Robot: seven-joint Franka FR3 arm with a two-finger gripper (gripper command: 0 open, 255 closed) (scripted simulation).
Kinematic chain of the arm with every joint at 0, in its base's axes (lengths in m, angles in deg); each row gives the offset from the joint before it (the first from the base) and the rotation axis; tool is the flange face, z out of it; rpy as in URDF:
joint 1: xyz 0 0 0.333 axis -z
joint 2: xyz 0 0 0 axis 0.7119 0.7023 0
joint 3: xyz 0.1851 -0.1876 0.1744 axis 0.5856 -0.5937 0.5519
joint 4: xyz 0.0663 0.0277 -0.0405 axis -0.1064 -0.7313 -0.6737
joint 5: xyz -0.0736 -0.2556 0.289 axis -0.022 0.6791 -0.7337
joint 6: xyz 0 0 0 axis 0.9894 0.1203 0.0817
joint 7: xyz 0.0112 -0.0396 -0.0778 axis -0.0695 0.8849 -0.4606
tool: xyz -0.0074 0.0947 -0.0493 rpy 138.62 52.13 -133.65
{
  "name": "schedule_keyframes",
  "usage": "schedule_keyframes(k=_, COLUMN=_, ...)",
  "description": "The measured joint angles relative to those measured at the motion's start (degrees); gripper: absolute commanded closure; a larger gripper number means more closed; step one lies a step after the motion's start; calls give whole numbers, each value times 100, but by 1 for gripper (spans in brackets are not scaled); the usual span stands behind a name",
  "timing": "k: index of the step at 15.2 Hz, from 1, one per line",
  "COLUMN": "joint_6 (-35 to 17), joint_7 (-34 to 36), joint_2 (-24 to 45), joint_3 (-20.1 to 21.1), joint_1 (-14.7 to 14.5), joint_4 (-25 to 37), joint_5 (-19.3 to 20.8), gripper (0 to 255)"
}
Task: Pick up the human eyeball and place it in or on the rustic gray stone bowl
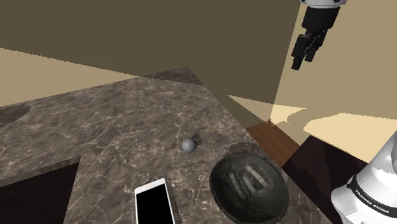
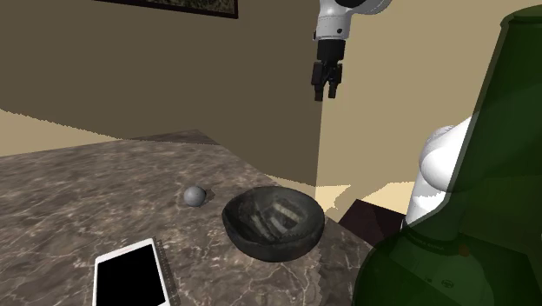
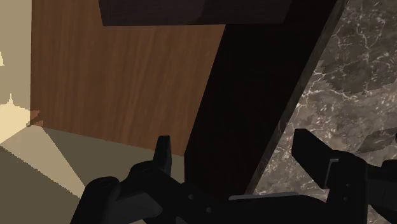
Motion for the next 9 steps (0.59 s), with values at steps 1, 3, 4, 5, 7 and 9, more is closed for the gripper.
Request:
schedule_keyframes(k=1, joint_6=0, joint_7=0, joint_2=0, joint_3=0, joint_1=0, joint_4=0, joint_5=0, gripper=0)
schedule_keyframes(k=3, joint_6=-77, joint_7=173, joint_2=126, joint_3=139, joint_1=-61, joint_4=-4, joint_5=-110, gripper=0)
schedule_keyframes(k=4, joint_6=-126, joint_7=271, joint_2=203, joint_3=213, joint_1=-94, joint_4=-12, joint_5=-172, gripper=0)
schedule_keyframes(k=5, joint_6=-178, joint_7=392, joint_2=264, joint_3=308, joint_1=-136, joint_4=-42, joint_5=-248, gripper=0)
schedule_keyframes(k=7, joint_6=-286, joint_7=631, joint_2=462, joint_3=494, joint_1=-221, joint_4=-28, joint_5=-400, gripper=0)
schedule_keyframes(k=9, joint_6=-419, joint_7=883, joint_2=710, joint_3=689, joint_1=-309, joint_4=18, joint_5=-552, gripper=0)
